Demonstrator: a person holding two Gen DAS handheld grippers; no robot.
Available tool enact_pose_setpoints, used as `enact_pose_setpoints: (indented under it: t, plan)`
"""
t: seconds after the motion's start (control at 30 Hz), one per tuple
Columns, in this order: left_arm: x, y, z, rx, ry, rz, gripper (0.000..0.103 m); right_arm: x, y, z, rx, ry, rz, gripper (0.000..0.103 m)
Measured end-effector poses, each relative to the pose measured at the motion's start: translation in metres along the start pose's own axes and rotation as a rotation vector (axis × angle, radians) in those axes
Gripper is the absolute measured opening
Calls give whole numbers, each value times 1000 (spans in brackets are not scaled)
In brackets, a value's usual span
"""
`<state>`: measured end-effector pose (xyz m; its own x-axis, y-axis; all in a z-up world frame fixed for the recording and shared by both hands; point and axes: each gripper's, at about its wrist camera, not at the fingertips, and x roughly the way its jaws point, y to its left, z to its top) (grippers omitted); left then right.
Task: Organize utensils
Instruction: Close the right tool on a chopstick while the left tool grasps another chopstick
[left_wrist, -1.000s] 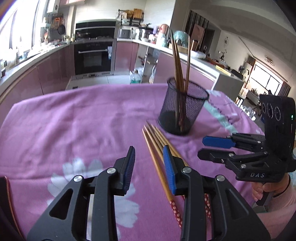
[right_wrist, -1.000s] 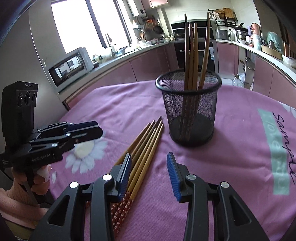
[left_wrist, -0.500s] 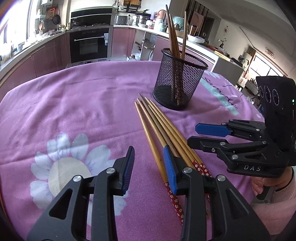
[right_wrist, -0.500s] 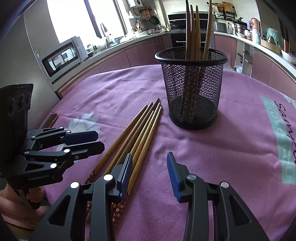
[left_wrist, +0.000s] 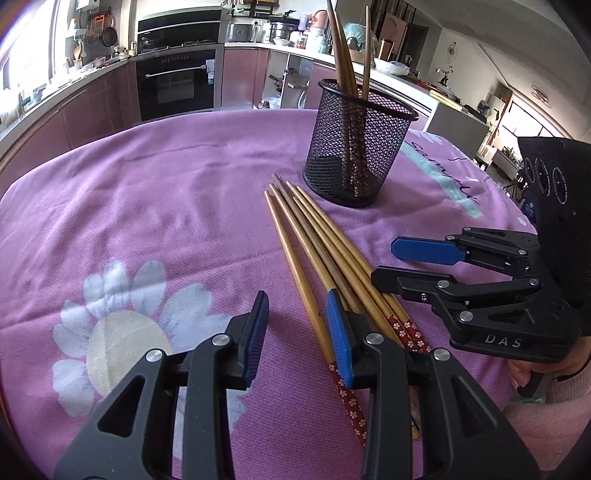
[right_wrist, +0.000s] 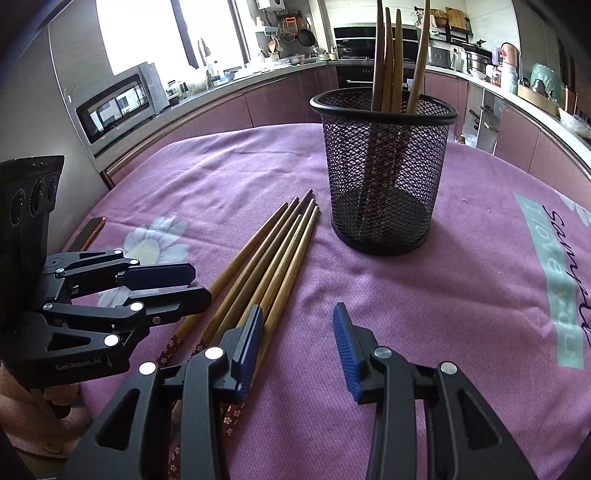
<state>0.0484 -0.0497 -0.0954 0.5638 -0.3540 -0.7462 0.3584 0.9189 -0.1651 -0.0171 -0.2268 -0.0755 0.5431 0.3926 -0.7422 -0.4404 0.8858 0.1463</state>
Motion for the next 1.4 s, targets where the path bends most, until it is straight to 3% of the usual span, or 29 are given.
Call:
enact_pose_setpoints:
  t: [1.03, 1.4]
  plan:
    - [14, 2, 8, 4, 12, 54, 28, 6, -4, 10, -28, 13, -48, 35]
    - [21, 4, 15, -10, 7, 62, 17, 13, -5, 19, -30, 19, -50, 17]
